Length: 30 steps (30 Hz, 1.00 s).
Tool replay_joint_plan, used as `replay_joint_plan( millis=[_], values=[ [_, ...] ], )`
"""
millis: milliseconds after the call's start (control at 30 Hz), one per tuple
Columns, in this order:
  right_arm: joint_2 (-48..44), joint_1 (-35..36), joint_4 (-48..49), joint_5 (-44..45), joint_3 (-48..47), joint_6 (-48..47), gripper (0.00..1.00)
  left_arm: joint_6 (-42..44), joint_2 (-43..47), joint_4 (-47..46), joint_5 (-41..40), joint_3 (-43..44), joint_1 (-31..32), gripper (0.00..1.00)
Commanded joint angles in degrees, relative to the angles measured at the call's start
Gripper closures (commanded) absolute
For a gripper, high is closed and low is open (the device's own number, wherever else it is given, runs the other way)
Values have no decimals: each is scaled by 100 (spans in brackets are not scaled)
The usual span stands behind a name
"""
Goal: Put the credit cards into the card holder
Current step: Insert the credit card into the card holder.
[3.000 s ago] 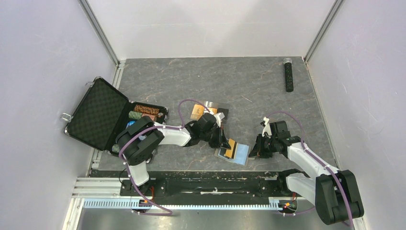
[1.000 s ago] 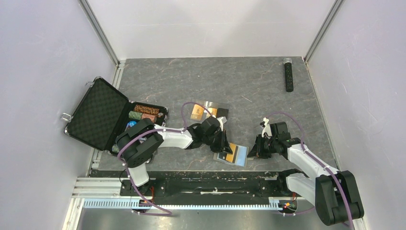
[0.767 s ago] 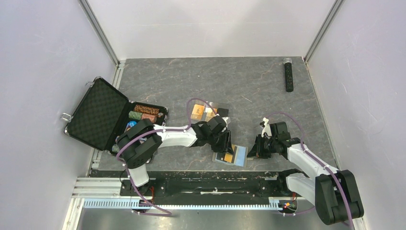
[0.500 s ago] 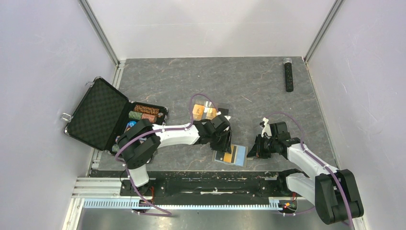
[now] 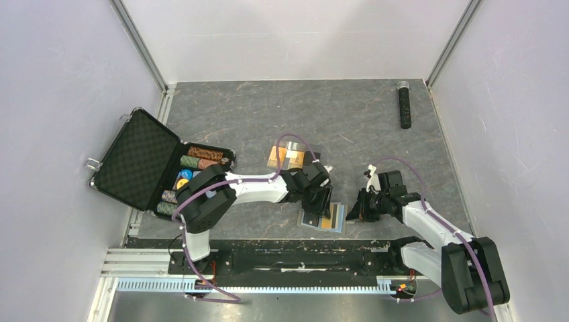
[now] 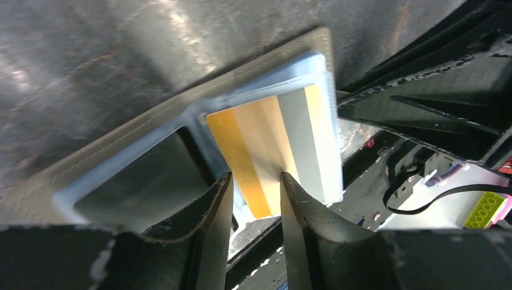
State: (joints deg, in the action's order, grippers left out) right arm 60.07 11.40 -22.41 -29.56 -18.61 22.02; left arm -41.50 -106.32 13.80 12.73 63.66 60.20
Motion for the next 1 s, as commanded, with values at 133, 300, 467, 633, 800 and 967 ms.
replay_joint_plan(
  millis=[133, 300, 467, 633, 800, 967],
  values=[
    [141, 29, -241, 474, 187, -199, 99, 189, -250, -471, 581, 525, 287, 60],
    [178, 19, -304, 610, 4, -271, 99, 352, 40, -88, 43, 443, 287, 56],
    [327, -57, -479, 831, -338, -497, 99, 371, 514, 123, -425, 204, 224, 51],
    [426, -129, -695, 1002, -736, -766, 94, 243, 815, 110, -465, -36, 110, 50],
    [309, -131, -962, 1049, -1235, -981, 69, 99, 985, -88, -262, -347, -69, 51],
    [60, -131, -1120, 926, -1509, -1026, 50, -14, 989, -281, -105, -568, -208, 64]
  ],
)
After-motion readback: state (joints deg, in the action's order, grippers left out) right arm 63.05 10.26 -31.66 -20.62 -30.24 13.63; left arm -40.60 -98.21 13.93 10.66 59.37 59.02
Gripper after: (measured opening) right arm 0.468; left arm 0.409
